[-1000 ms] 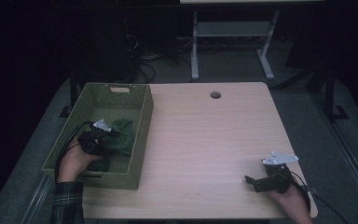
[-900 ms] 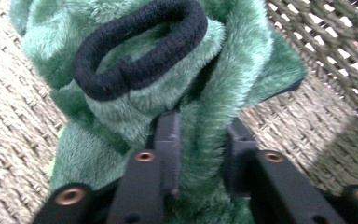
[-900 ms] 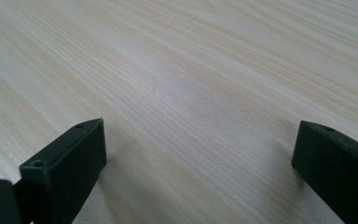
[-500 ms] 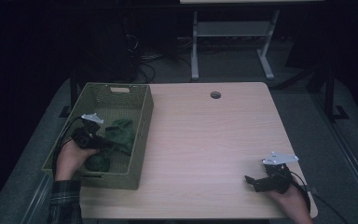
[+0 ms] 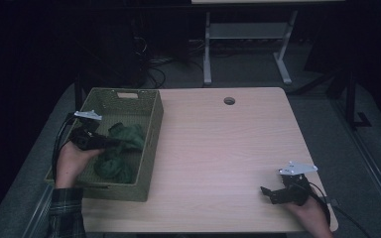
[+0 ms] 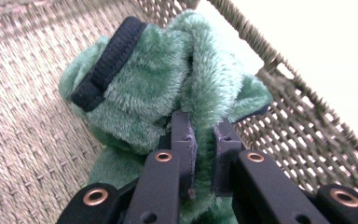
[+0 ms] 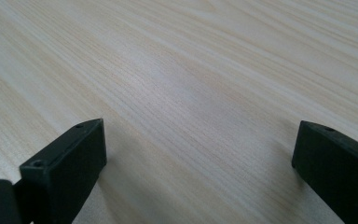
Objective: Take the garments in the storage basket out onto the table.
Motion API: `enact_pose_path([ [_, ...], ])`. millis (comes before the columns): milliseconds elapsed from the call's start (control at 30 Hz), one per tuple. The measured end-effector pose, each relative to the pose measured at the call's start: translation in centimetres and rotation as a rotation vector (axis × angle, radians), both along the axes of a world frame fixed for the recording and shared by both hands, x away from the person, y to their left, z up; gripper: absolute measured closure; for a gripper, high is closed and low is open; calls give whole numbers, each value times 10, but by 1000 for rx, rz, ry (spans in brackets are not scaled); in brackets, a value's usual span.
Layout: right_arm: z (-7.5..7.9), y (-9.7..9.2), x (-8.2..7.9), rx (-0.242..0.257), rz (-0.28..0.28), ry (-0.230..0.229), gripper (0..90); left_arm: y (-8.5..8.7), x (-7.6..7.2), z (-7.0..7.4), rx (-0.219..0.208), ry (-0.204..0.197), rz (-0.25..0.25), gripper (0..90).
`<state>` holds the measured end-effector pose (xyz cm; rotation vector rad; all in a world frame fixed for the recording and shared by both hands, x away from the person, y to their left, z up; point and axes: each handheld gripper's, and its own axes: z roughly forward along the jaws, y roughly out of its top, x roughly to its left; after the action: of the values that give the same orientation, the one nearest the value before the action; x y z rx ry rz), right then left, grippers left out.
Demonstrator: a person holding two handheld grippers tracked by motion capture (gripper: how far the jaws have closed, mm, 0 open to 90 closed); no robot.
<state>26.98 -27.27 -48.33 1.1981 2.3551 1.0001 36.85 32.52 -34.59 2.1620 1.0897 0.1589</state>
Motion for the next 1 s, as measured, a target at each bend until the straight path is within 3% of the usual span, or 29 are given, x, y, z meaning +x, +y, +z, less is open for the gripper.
enact_pose_path([
  [233, 0, 0, 0, 0, 0, 0, 24, -3, 1, 14, -28, -26, 9, 828],
  [433, 0, 0, 0, 0, 1, 0, 24, -8, 2, 35, -45, -70, 23, 830],
  [1000, 0, 0, 0, 0, 1, -2, 25, -15, 3, 84, -76, -151, 8, 837],
])
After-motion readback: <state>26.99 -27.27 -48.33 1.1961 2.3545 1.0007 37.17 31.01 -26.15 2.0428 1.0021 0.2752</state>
